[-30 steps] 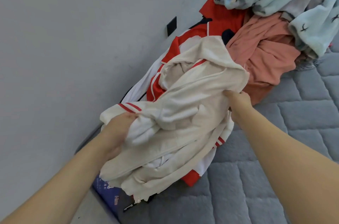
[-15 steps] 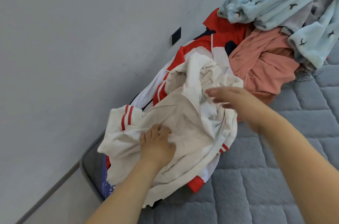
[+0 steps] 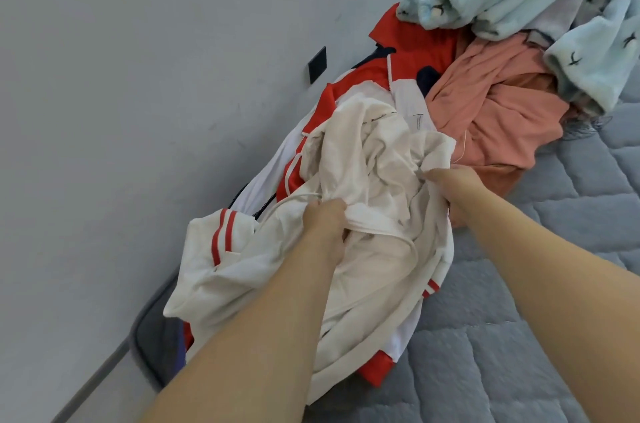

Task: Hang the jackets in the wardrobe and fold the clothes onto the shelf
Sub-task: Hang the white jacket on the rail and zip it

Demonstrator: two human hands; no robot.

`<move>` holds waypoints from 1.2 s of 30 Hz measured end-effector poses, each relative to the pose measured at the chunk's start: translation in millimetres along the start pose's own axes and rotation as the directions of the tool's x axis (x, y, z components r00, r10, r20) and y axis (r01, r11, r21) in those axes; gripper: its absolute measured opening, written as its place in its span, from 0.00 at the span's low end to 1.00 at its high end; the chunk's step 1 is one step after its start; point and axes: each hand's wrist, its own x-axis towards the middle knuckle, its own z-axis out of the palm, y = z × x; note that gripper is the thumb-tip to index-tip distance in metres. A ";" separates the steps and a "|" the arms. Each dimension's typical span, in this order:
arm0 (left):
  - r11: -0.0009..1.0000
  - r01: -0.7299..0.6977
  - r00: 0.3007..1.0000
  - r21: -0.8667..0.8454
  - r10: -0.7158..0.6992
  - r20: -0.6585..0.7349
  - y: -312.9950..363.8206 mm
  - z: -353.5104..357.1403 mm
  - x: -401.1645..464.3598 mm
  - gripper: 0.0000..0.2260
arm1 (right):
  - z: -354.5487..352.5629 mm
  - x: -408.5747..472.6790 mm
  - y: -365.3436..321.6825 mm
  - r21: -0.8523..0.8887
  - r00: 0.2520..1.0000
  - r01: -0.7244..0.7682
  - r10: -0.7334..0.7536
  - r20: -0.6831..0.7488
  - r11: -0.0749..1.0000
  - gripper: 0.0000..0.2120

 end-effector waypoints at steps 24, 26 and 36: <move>0.440 -0.624 0.727 -0.646 0.628 -0.275 -9.1 -390.0 -581.5 0.19 | 114.7 -611.5 -66.2 -0.032 0.404 0.329 -0.110 0.908 0.944 0.03; 0.356 -0.671 0.698 -0.651 0.599 -0.392 -41.7 -411.7 -630.8 0.18 | 124.1 -670.2 -49.4 -0.090 0.342 0.424 -0.068 0.937 0.901 0.03; -0.047 -0.838 0.524 -0.543 0.205 -0.827 -250.3 -452.2 -792.2 0.13 | 95.5 -938.1 96.6 -0.014 -0.128 0.839 0.223 0.966 0.543 0.05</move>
